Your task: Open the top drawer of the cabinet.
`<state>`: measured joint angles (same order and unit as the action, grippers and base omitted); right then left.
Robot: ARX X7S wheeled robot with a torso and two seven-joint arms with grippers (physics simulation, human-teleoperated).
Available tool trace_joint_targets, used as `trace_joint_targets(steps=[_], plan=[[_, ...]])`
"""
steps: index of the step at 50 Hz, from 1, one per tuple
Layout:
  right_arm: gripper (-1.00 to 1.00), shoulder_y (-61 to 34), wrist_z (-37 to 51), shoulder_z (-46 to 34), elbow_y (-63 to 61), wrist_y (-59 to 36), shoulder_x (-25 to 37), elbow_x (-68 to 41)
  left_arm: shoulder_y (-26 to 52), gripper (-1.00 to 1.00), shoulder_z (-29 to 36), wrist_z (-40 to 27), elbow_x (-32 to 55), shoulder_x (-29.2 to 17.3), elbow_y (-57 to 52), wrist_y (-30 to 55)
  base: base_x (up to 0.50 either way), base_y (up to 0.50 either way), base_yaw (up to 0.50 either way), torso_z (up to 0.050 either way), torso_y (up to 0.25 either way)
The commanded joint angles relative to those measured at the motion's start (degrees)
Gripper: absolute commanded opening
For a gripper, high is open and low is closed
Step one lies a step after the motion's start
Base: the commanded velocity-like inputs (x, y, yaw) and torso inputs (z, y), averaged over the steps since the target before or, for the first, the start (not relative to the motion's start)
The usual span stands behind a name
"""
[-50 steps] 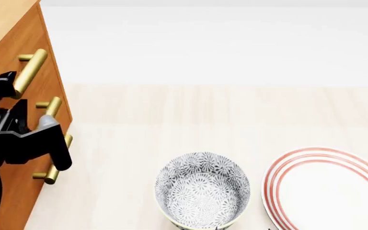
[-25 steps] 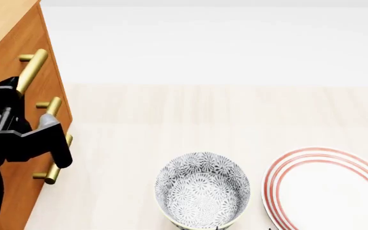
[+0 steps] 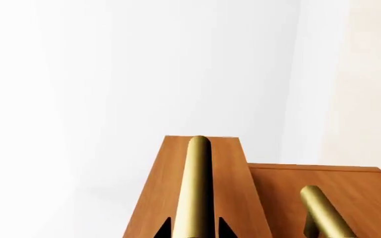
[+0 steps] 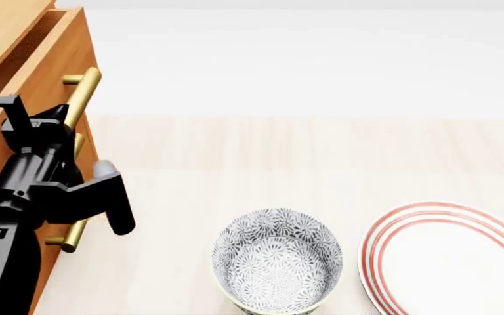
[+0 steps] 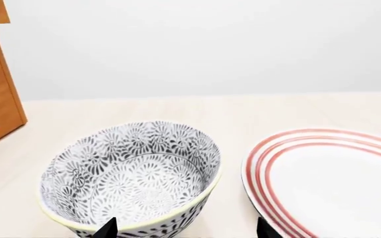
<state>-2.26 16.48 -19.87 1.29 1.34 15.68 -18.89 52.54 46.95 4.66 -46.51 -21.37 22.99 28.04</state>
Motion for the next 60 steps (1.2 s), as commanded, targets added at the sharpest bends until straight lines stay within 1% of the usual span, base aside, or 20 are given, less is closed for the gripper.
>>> trace_joint_targets(steps=[1, 30, 52, 53, 60], plan=[[1.0, 0.23, -1.48, 0.99, -0.18, 0.14, -0.88, 0.59, 1.1, -1.0, 1.41, 2.73, 0.85, 3.79, -0.39, -1.47, 0.0, 0.0, -0.01, 0.0, 0.0], [1.0, 0.04, -1.35, 0.7, -0.27, 0.17, -0.31, -0.46, 3.02, -1.0, 4.23, 4.68, -0.03, 7.57, -3.08, -2.42, 0.01, 0.0, -0.01, 0.0, 0.0], [1.0, -0.24, -1.14, 0.52, 0.56, 0.54, -0.21, -0.99, 2.96, -1.0, 4.59, 4.66, 0.32, 8.56, -4.52, -2.47, 0.0, 0.0, 0.0, 0.0, 0.001], [1.0, -0.24, -1.15, 0.49, 0.61, 0.57, -0.2, -1.0, 3.04, 1.0, 4.69, 4.31, 0.25, 8.47, -4.28, -2.76, 0.0, 0.0, 0.0, 0.0, 0.0], [1.0, -0.17, -0.82, 0.35, 0.04, 0.03, -0.01, -1.2, 3.09, 1.0, 4.34, 4.48, 0.08, 8.29, -5.47, -1.93, 0.0, 0.0, 0.0, 0.0, 0.0]])
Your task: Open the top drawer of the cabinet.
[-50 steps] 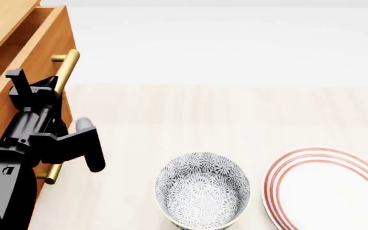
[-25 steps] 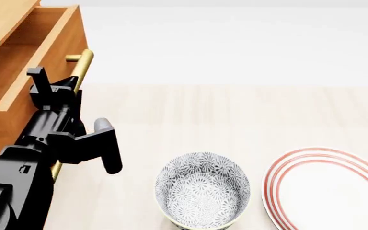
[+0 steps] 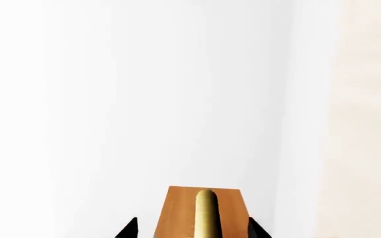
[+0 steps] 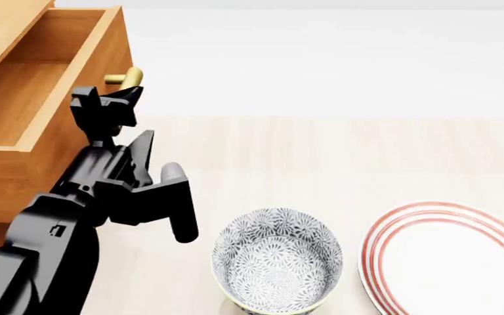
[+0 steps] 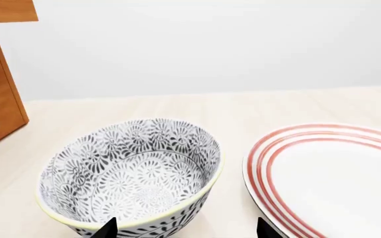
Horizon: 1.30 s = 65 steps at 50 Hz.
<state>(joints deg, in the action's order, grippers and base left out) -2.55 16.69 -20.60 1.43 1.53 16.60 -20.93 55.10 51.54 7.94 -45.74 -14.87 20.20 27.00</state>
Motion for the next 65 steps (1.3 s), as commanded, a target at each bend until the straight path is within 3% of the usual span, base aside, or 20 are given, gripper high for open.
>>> trace_joint_targets(steps=[1, 16, 24, 31, 39, 44, 47, 65], plan=[[1.0, 0.05, -0.98, 1.06, -0.17, -0.28, -0.9, 0.81, 0.47, 1.0, -0.27, 1.37, -0.71, 1.84, -3.17, -0.73, 0.0, 0.0, 0.0, 0.0, 0.0], [1.0, -0.05, -0.91, 0.75, 0.13, -0.2, -0.82, 0.52, -1.38, 1.0, 0.41, 3.72, -1.42, 3.1, -12.01, 1.12, 0.0, 0.0, 0.0, 0.0, 0.0], [1.0, 0.05, -0.99, 0.57, 0.28, -0.06, -0.71, 0.33, -3.67, 1.0, -6.47, 6.23, 6.54, 7.84, -21.98, 4.26, 0.0, 0.0, 0.0, 0.0, 0.001], [1.0, 0.06, -0.84, 0.43, 0.22, -0.14, -0.62, 0.24, -1.2, 1.0, -15.94, 8.35, 14.0, 14.43, -28.33, 14.8, 0.0, 0.0, 0.0, 0.0, 0.0], [1.0, 0.06, -0.71, 0.2, 0.26, -0.1, -0.54, 0.29, 3.62, 1.0, -19.63, 1.75, 26.97, 14.54, -34.25, 27.51, 0.0, 0.0, 0.0, 0.0, 0.0], [1.0, -0.1, -0.52, 0.07, 0.31, -0.15, -0.53, 0.41, 8.25, 1.0, -27.84, -4.39, 40.33, 14.74, -40.39, 41.36, 0.0, 0.0, 0.0, 0.0, 0.0], [1.0, 0.04, -0.26, -0.08, -0.11, -0.6, -0.42, 0.4, 9.88, 1.0, -30.22, -6.77, 44.45, 14.56, -42.06, 45.29, 0.0, 0.0, 0.0, 0.0, 0.0], [1.0, -0.04, 0.04, -0.47, -0.39, -0.99, -0.12, 0.23, 14.15, 1.0, -37.45, -13.95, 56.18, 13.96, -36.26, 50.4, 0.0, 0.0, 0.0, 0.0, 0.0]])
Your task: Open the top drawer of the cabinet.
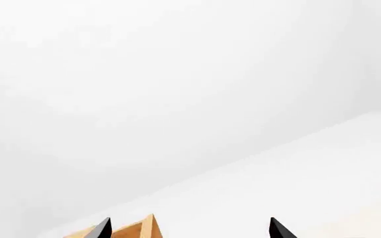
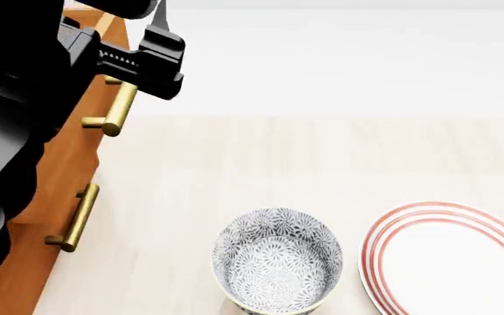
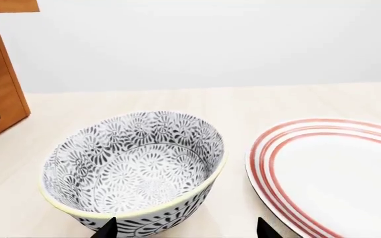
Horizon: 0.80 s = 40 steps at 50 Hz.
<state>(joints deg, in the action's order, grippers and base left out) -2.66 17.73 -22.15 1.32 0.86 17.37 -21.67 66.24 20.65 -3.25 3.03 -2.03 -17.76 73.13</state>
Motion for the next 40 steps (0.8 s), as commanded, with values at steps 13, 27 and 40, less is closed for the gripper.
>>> trace_joint_targets(steps=[13, 27, 40], plan=[[1.0, 0.24, -0.89, 0.85, -0.25, -0.21, -0.71, 0.8, 5.49, 1.0, -7.27, -4.5, 7.76, -0.63, 12.49, -2.21, 0.0, 0.0, 0.0, 0.0, 0.0], [1.0, -0.21, -1.04, 0.6, 0.62, 0.0, -0.8, 0.55, 7.21, 1.0, -6.17, -4.58, 7.02, -1.52, 26.41, -14.01, 0.0, 0.0, 0.0, 0.0, 0.0], [1.0, -0.31, -0.79, 0.42, 0.52, -0.14, -0.65, 0.37, 8.15, 1.0, -8.5, -6.31, 9.22, -0.31, 32.63, -15.92, 0.0, 0.0, 0.0, 0.0, 0.0]])
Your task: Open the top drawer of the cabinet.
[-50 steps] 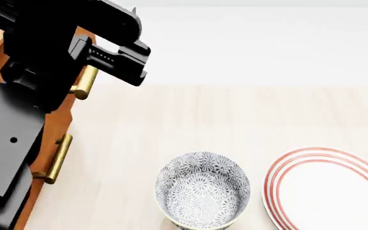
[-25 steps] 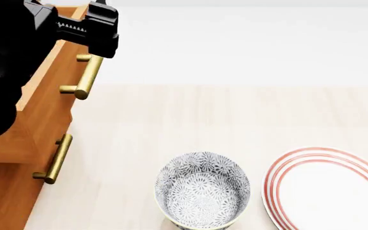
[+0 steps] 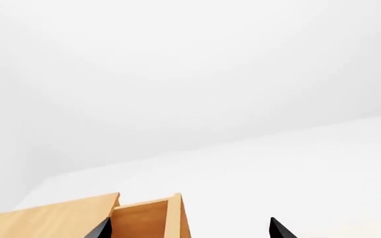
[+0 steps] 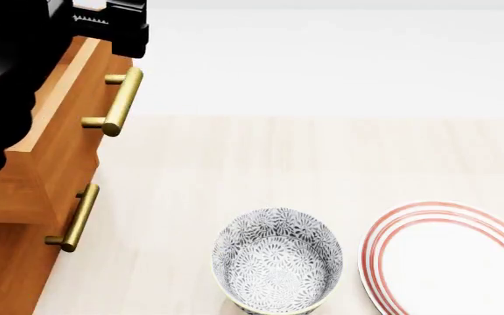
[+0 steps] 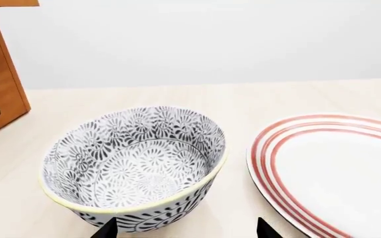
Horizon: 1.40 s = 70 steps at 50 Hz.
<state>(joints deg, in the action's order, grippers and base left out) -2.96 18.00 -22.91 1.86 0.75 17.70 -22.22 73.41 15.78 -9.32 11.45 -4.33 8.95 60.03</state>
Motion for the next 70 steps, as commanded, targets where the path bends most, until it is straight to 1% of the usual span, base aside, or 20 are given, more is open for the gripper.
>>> trace_joint_targets(steps=[1, 5, 10, 23, 25, 26, 28, 33, 35, 39, 43, 48, 51, 54, 57, 58, 63, 65, 70], plan=[[1.0, -0.02, -1.05, 1.16, -0.03, -0.04, -0.97, 0.91, 1.04, 1.0, -3.96, -0.5, 1.07, 2.1, 6.19, -2.62, 0.0, 0.0, 0.0, 0.0, 0.0], [1.0, -0.09, -0.93, 1.2, -0.04, -0.09, -0.94, 0.78, 2.08, 1.0, -5.3, -1.9, 1.81, 2.58, 8.72, -2.92, 0.0, 0.0, 0.0, 0.0, 0.0], [1.0, -0.04, -0.74, 1.25, -0.29, -0.18, -0.83, 0.62, 3.89, 1.0, -8.68, -4.96, 3.98, 3.42, 13.01, -2.61, 0.0, 0.0, 0.0, 0.0, 0.0], [1.0, 0.06, -0.48, 1.03, -0.68, -0.39, -0.61, 0.43, 6.77, 1.0, -9.13, -7.77, 7.03, 2.88, 18.45, -3.64, 0.0, 0.0, 0.0, 0.0, 0.0], [1.0, 0.05, -0.44, 1.0, -0.73, -0.45, -0.59, 0.38, 7.11, 1.0, -8.44, -7.72, 7.23, 2.72, 18.7, -3.46, 0.0, 0.0, 0.0, 0.0, 0.0], [1.0, 0.0, -0.44, 0.96, -0.67, -0.44, -0.6, 0.4, 7.47, 1.0, -6.83, -7.34, 7.03, 2.52, 18.43, -2.0, 0.0, 0.0, 0.0, 0.0, 0.0], [1.0, -0.03, -0.45, 0.94, -0.57, -0.36, -0.61, 0.39, 7.46, 1.0, -5.77, -6.56, 7.46, 2.38, 18.4, -1.25, 0.0, 0.0, 0.0, 0.0, 0.0], [1.0, -0.26, -0.54, 0.83, -0.02, -0.11, -0.72, 0.42, 6.97, 1.0, -3.96, -5.87, 7.73, 1.97, 18.81, -1.51, 0.0, 0.0, 0.0, 0.0, 0.0], [1.0, -0.21, -0.44, 0.79, -0.31, -0.33, -0.63, 0.35, 6.92, 1.0, -1.17, -4.48, 6.98, 1.4, 19.29, -2.01, 0.0, 0.0, 0.0, 0.0, 0.0], [1.0, -0.43, -0.57, 0.71, 0.26, -0.05, -0.72, 0.39, 7.46, 1.0, 0.23, -3.51, 6.92, 1.26, 21.24, -2.87, 0.0, 0.0, 0.0, 0.0, 0.0], [1.0, -0.34, -0.49, 0.66, 0.04, -0.12, -0.59, 0.32, 7.93, 1.0, 0.35, -3.26, 7.61, 1.45, 23.3, -1.86, 0.0, 0.0, 0.0, 0.0, 0.0], [1.0, -0.27, -0.35, 0.58, -0.36, -0.39, -0.46, 0.21, 8.57, 1.0, 0.87, -2.84, 7.79, 1.37, 25.97, -2.7, 0.0, 0.0, 0.0, 0.0, 0.0], [1.0, -0.45, -0.61, 0.49, 0.65, 0.23, -0.7, 0.33, 9.41, 1.0, -1.31, -3.02, 9.38, 1.74, 28.76, -2.04, 0.0, 0.0, 0.0, 0.0, 0.0], [1.0, -0.31, -0.39, 0.46, -0.02, -0.22, -0.48, 0.18, 10.05, 1.0, -1.82, -3.66, 9.73, 1.98, 30.92, -2.02, 0.0, 0.0, 0.0, 0.0, 0.0], [1.0, -0.49, -0.61, 0.39, 0.8, 0.31, -0.66, 0.27, 11.47, 1.0, -5.4, -5.61, 11.62, 2.65, 34.08, -1.39, 0.0, 0.0, 0.0, 0.0, 0.0], [1.0, -0.44, -0.57, 0.37, 0.65, 0.21, -0.61, 0.23, 11.49, 1.0, -4.56, -5.81, 11.1, 2.61, 34.13, -1.89, 0.0, 0.0, 0.0, 0.0, 0.0], [1.0, -0.45, -0.5, 0.26, 0.57, 0.18, -0.57, 0.19, 11.7, 1.0, -4.9, -6.74, 12.43, 3.07, 34.9, -0.68, 0.0, 0.0, 0.0, 0.0, 0.0], [1.0, -0.46, -0.5, 0.25, 0.6, 0.24, -0.56, 0.15, 12.43, 1.0, -6.06, -7.35, 13.69, 3.26, 35.95, 0.51, 0.0, 0.0, 0.0, 0.0, 0.0], [1.0, -0.39, -0.39, 0.19, 0.34, -0.07, -0.42, -0.06, 15.52, 1.0, -7.83, -8.66, 15.17, 3.19, 40.23, -0.6, 0.0, 0.0, 0.0, 0.0, 0.0]])
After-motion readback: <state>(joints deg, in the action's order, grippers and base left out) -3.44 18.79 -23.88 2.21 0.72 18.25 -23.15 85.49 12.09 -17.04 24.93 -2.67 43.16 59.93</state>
